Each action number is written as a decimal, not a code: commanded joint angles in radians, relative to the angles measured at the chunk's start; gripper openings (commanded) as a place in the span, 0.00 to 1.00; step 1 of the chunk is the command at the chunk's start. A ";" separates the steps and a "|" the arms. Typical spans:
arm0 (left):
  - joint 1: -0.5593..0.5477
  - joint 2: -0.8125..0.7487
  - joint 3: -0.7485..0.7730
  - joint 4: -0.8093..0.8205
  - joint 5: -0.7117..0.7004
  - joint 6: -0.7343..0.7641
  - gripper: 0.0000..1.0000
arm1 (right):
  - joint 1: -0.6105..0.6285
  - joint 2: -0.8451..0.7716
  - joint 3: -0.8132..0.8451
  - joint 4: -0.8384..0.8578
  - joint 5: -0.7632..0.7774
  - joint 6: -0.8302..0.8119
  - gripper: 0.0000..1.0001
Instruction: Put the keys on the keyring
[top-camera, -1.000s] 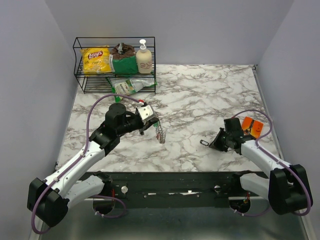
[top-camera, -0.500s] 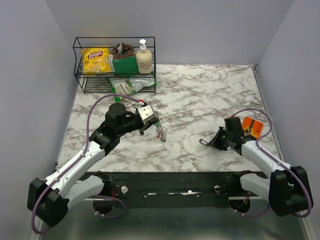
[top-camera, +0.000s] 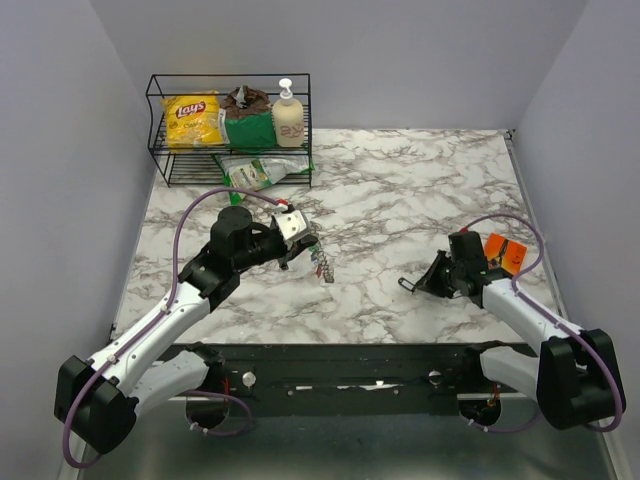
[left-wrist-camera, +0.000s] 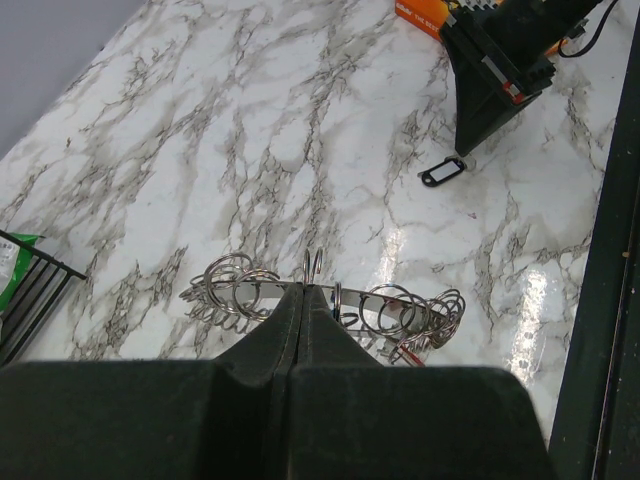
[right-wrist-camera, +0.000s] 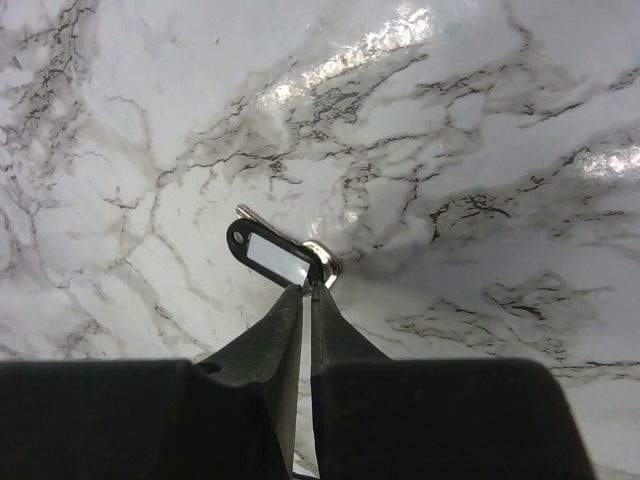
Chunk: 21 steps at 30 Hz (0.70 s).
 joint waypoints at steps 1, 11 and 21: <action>-0.002 -0.010 -0.006 0.023 0.002 0.012 0.00 | -0.006 0.014 0.026 0.036 -0.025 -0.016 0.16; -0.002 -0.010 -0.007 0.023 0.008 0.012 0.00 | -0.006 0.012 0.032 0.025 -0.020 -0.033 0.18; -0.002 -0.010 -0.004 0.022 0.010 0.015 0.00 | -0.006 -0.098 0.040 -0.026 0.030 -0.042 0.35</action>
